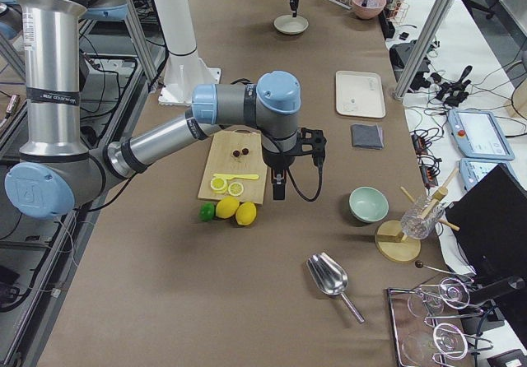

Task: Place red cherry on plate
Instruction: 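Close the left gripper on the white plate's rim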

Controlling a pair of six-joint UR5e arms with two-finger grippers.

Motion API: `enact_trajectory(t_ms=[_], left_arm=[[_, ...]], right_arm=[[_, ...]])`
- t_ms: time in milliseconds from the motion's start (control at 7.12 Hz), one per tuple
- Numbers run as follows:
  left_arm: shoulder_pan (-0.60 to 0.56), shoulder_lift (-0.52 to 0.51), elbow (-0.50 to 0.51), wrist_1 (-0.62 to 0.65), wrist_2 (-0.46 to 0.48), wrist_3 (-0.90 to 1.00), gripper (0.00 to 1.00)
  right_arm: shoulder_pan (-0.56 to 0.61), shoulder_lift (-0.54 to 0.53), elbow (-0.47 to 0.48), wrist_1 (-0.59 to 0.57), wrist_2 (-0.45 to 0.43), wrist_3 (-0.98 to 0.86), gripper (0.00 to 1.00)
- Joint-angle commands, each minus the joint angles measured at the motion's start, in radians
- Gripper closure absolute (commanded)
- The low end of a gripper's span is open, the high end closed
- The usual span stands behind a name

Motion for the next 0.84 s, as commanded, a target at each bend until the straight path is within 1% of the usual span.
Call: enact_trajectory(t_ms=[0,141,281,422,562,703], left_arm=[[0.007,0.001,-0.029,0.010,-0.006,-0.015,1.00],[0.004,-0.011,-0.099,0.075,-0.088,-0.105,1.00],[-0.022,-0.013,-0.214,0.167,-0.178,-0.177,1.00],[-0.042,-0.016,-0.311,0.279,-0.225,-0.199,1.00],[-0.045,-0.028,-0.436,0.427,-0.230,-0.234,1.00],[-0.043,-0.068,-0.550,0.599,-0.230,-0.248,1.00]], right_arm=[[-0.001,0.001,0.001,-0.001,0.001,-0.001,0.00],[-0.001,0.001,0.001,-0.001,0.001,-0.001,0.00],[-0.001,0.001,0.002,-0.001,0.001,0.001,0.00],[-0.001,0.002,0.001,-0.001,0.001,0.001,0.00],[-0.003,0.002,0.002,0.000,0.001,0.001,0.00],[-0.001,0.002,0.005,-0.001,0.001,-0.001,0.00]])
